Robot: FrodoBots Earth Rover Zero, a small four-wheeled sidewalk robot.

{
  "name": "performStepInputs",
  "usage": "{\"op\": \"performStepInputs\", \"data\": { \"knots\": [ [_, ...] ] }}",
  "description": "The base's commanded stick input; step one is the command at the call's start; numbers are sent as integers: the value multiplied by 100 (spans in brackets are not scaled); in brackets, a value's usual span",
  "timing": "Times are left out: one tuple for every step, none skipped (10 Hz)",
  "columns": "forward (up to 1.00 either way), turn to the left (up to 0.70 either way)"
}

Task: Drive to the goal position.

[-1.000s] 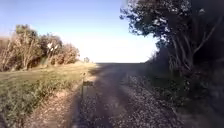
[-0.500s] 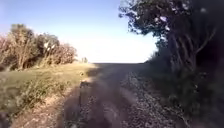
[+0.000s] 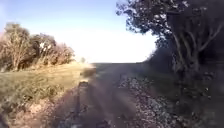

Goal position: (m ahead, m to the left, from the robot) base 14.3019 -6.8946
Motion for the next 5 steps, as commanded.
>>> {"op": "performStepInputs", "data": {
  "knots": [
    [68, -11],
    [68, -11],
    [68, -9],
    [68, -8],
    [68, -2]
  ]
}}
